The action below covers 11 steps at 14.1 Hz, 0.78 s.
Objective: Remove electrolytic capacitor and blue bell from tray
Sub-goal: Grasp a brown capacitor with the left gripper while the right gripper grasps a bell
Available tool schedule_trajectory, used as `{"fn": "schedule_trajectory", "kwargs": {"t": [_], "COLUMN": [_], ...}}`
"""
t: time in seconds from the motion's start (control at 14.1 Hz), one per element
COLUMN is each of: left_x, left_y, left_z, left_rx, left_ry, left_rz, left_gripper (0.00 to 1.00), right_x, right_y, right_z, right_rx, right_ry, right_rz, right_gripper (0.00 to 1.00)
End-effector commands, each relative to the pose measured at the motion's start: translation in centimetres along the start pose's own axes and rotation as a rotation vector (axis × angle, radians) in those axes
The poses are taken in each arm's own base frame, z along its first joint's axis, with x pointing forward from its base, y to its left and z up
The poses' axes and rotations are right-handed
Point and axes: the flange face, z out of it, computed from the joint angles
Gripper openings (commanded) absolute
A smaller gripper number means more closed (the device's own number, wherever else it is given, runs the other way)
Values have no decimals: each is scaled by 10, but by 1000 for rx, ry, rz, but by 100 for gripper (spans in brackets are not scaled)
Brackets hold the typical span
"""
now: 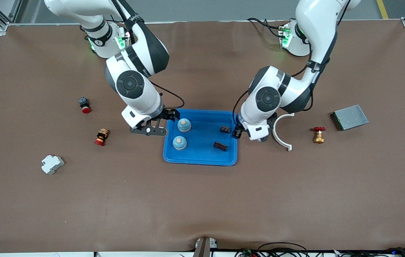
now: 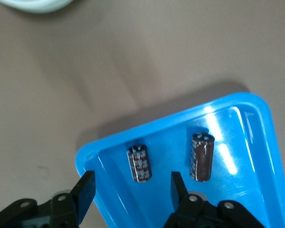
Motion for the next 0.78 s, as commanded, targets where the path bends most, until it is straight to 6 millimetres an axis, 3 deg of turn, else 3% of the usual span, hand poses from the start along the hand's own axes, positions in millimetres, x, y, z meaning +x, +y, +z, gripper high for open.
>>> {"fn": "schedule_trajectory", "kwargs": {"t": [0.0, 0.14, 0.28, 0.5, 0.71], "left_x": [-1, -3, -3, -15, -16], "left_y": [5, 7, 7, -3, -2], "left_z": [33, 48, 51, 77, 76], "left_rx": [-2, -19, -26, -3, -12], "left_ry": [1, -2, -5, 3, 1], "left_rz": [-57, -94, -124, -115, -170], "left_gripper": [72, 72, 71, 68, 64], "right_x": [-10, -17, -17, -17, -11], "right_y": [-10, -23, -27, -36, -38], "right_z": [19, 34, 49, 71, 92], "right_rx": [7, 0, -8, -17, -12], "right_ry": [4, 3, 2, 8, 24], "right_rz": [21, 21, 15, -2, -4], "right_gripper": [100, 100, 100, 100, 100]}}
